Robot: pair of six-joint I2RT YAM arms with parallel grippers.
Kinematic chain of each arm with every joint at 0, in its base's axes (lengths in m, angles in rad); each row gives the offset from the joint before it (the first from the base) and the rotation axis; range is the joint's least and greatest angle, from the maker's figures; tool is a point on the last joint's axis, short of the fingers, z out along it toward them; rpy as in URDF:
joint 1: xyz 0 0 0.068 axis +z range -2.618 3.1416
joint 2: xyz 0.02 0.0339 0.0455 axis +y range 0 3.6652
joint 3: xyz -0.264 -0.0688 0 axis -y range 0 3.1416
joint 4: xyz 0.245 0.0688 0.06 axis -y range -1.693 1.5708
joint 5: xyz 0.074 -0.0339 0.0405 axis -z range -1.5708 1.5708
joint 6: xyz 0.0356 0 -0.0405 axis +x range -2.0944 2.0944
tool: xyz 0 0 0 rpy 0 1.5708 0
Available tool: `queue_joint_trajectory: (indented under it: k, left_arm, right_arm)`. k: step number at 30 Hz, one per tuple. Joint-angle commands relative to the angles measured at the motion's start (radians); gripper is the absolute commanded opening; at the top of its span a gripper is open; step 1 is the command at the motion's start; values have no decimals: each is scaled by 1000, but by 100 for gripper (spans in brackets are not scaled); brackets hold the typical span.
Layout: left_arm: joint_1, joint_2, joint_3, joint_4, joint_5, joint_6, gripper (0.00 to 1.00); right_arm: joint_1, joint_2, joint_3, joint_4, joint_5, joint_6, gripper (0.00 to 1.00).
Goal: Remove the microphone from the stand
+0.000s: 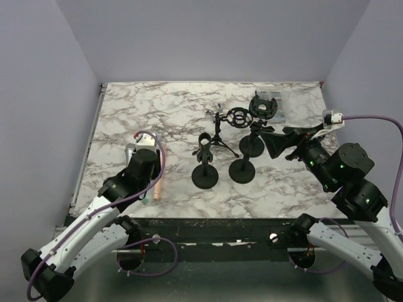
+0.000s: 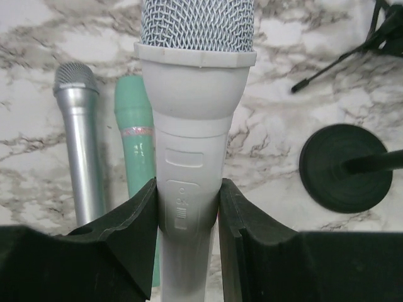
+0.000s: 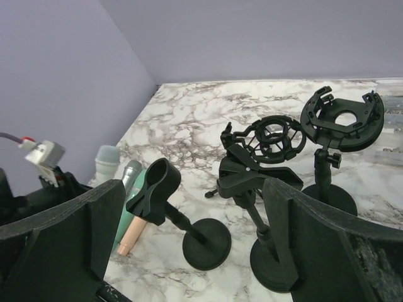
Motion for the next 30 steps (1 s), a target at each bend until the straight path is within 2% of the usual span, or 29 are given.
queue_joint_trajectory:
  k: [1,4,9,15,18,23,30]
  left_arm:
    - [49,80,-71,128,199,-19,0]
    - [61,163,-76,178,293,-26,0]
    - [87,306,-58,235,363,-58,0]
    - [146,543,52,170,379,-88,0]
    - [181,639,75,169,442,-117,0]
    - [203,727,84,207,537,-153,0]
    - [205,782,75,233,505,-172,0]
  right_arm:
    - [2,-3,-14,-21,25,-12,100]
    - [2,-9,-20,-22,31,-13,100]
    - [2,-11,-30,-19,42,-20,100]
    - [2,-17,-43,-21,53,-31,100]
    - [2,-24,-51,-25,58,-35,100]
    - [2,-31,-59,-28,76,-38,100]
    - [1,-9,-59,-19,71,-42,100]
